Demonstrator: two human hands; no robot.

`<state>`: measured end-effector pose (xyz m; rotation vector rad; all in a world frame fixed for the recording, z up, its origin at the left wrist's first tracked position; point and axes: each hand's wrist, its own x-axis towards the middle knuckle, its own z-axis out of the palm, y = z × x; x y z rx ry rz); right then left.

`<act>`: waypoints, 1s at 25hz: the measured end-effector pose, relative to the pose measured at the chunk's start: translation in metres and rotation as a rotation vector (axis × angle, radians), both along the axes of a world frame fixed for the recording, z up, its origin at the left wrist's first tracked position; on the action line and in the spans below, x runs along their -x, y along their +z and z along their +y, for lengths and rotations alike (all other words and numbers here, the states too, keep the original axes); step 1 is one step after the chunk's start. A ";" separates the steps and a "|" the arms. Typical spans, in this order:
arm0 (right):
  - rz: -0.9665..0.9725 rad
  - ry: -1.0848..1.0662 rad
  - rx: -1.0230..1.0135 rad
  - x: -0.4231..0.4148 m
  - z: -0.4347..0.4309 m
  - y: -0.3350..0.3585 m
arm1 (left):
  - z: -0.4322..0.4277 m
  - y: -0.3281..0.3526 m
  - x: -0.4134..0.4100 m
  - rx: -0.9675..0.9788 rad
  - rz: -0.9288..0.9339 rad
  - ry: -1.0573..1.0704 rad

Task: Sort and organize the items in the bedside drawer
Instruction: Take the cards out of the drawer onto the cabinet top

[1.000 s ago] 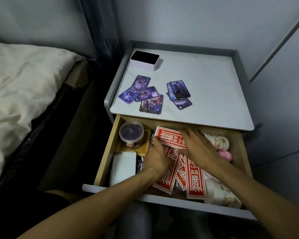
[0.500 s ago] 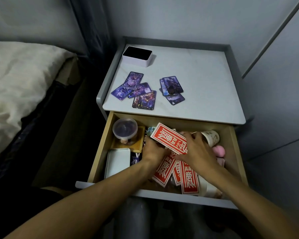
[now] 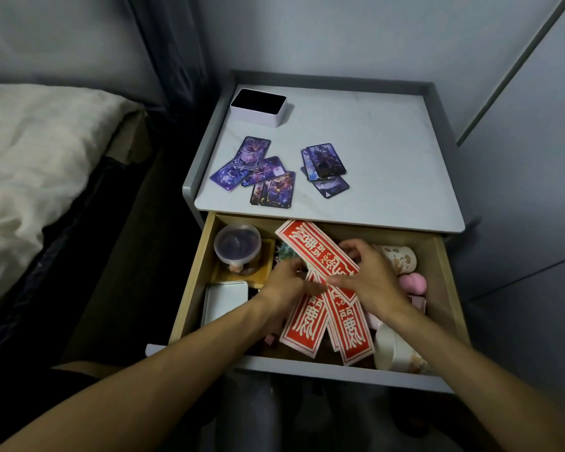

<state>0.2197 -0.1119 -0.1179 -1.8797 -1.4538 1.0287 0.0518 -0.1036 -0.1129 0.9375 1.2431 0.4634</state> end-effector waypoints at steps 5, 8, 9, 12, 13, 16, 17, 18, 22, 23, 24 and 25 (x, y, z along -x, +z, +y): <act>0.184 -0.046 -0.069 0.016 -0.017 0.017 | -0.008 0.028 0.024 -0.180 0.131 0.029; 0.354 -0.061 -0.023 0.021 -0.032 0.038 | -0.020 0.048 0.035 -0.228 0.155 0.026; 0.400 -0.052 -0.005 0.022 -0.037 0.045 | -0.025 0.055 0.038 -0.234 0.151 0.033; 0.468 -0.024 0.045 0.024 -0.048 0.065 | -0.035 0.077 0.042 -0.274 0.087 0.100; 0.495 -0.028 0.045 0.025 -0.049 0.072 | -0.035 0.085 0.041 -0.291 0.042 0.139; 0.574 -0.084 -0.005 0.020 -0.034 0.095 | -0.018 0.112 0.029 -0.354 -0.085 0.232; 0.589 -0.102 -0.028 0.015 -0.025 0.103 | -0.008 0.119 0.022 -0.347 -0.138 0.235; 0.600 -0.118 -0.047 0.009 -0.014 0.109 | 0.005 0.124 0.014 -0.327 -0.182 0.229; 0.503 -0.261 -0.102 -0.038 0.045 0.114 | 0.065 0.127 -0.021 -0.450 0.077 0.108; 0.429 -0.317 -0.101 -0.054 0.060 0.108 | 0.078 0.123 -0.026 -0.552 0.258 0.043; 0.356 -0.362 -0.089 -0.069 0.074 0.103 | 0.088 0.116 -0.028 -0.670 0.451 -0.044; 0.292 -0.394 -0.073 -0.082 0.087 0.096 | 0.096 0.109 -0.029 -0.784 0.620 -0.150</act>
